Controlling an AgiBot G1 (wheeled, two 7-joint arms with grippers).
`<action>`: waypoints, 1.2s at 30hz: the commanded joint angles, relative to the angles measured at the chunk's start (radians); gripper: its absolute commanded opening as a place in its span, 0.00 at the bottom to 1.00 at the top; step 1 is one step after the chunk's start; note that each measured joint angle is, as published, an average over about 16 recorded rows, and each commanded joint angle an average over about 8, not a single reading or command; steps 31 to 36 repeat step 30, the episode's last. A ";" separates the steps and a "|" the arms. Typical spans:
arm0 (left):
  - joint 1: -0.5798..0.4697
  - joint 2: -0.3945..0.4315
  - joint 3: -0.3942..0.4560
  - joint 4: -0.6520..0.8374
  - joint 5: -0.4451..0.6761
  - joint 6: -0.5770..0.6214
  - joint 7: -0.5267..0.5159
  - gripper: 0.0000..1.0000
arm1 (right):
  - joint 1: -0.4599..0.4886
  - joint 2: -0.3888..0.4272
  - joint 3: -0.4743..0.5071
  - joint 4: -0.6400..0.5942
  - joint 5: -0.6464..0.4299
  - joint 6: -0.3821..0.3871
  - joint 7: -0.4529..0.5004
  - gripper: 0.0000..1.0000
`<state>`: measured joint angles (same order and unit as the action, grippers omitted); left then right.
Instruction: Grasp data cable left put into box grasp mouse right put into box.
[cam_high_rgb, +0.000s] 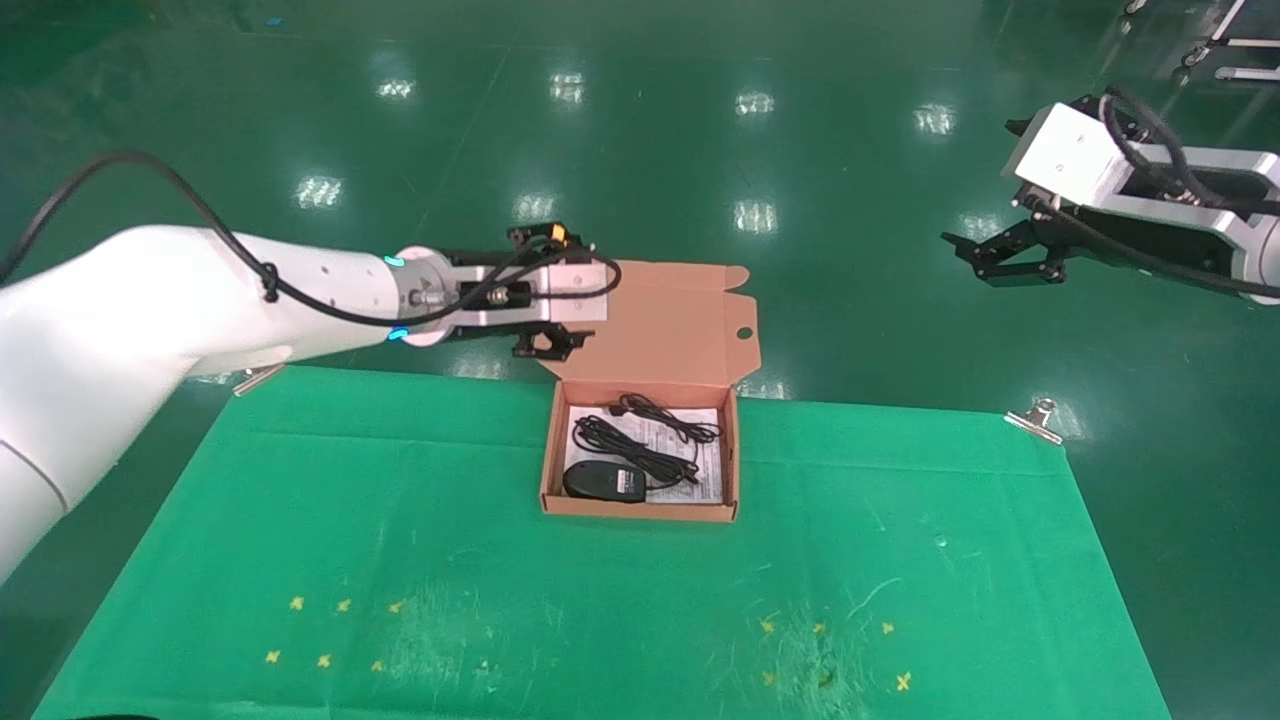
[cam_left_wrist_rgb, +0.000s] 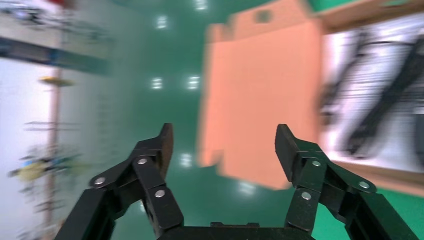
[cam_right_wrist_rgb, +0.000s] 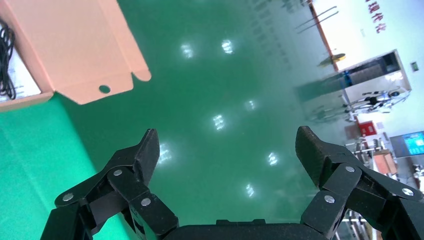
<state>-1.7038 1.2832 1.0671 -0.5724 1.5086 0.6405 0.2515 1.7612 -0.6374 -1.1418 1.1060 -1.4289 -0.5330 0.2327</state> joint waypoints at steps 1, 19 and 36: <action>-0.019 -0.005 -0.006 0.003 -0.002 -0.005 -0.004 1.00 | 0.012 0.004 0.001 0.009 -0.013 0.002 -0.011 1.00; 0.194 -0.223 -0.262 -0.231 -0.256 0.277 -0.146 1.00 | -0.212 0.011 0.276 0.063 0.215 -0.306 -0.021 1.00; 0.296 -0.329 -0.385 -0.344 -0.379 0.412 -0.215 1.00 | -0.320 0.014 0.410 0.089 0.325 -0.456 -0.027 1.00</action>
